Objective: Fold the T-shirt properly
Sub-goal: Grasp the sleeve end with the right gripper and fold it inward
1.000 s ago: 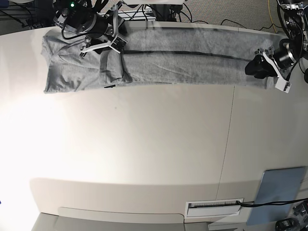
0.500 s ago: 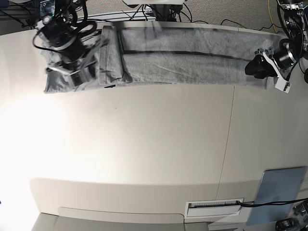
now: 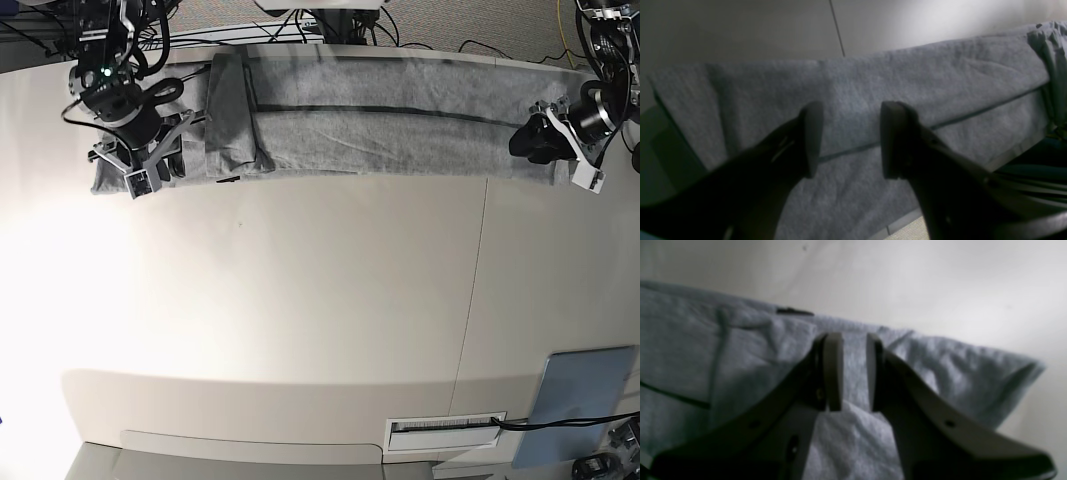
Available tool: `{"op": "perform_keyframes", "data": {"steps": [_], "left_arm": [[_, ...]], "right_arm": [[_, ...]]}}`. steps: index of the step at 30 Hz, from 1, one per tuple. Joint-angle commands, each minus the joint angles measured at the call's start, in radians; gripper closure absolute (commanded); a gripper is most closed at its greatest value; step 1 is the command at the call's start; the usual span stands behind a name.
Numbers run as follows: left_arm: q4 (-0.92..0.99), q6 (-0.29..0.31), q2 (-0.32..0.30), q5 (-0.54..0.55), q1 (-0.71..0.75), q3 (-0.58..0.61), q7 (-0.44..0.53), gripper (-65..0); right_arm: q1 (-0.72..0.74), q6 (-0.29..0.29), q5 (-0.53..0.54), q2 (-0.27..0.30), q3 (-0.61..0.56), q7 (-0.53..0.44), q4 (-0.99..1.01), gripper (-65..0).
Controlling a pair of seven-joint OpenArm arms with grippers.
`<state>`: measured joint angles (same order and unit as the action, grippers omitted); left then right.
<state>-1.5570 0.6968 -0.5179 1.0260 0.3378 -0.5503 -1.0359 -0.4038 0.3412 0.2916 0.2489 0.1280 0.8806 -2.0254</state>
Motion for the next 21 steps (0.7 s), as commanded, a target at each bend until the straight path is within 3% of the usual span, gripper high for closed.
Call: {"op": "perform_keyframes", "data": {"steps": [1,8,15,19,21], "left_arm": [[-0.014,0.001,-0.020,0.025,-0.003,-0.008,0.014,-27.6],[-0.014,0.001,-0.020,0.019,-0.003,-0.008,0.014,-25.5],[-0.014,0.001,-0.020,-0.129,-0.003,-0.009,0.054,-30.7],[-0.014,-0.085,-0.020,-0.278,-0.003,-0.009,0.200,-34.9],[-0.011,-0.113,-0.019,-0.294,-0.003,-0.009,0.224,-35.0]], "right_arm": [[0.006,0.008,0.010,0.009,0.004,-0.020,-0.006,-12.9],[0.005,0.018,0.110,0.009,0.004,-0.021,0.004,-12.9],[0.005,0.018,0.112,0.009,0.004,-0.004,0.004,-12.9],[0.005,0.018,0.112,0.009,0.004,0.018,0.004,-12.9],[0.005,0.018,0.112,0.009,0.004,0.018,0.004,-12.9]]}}
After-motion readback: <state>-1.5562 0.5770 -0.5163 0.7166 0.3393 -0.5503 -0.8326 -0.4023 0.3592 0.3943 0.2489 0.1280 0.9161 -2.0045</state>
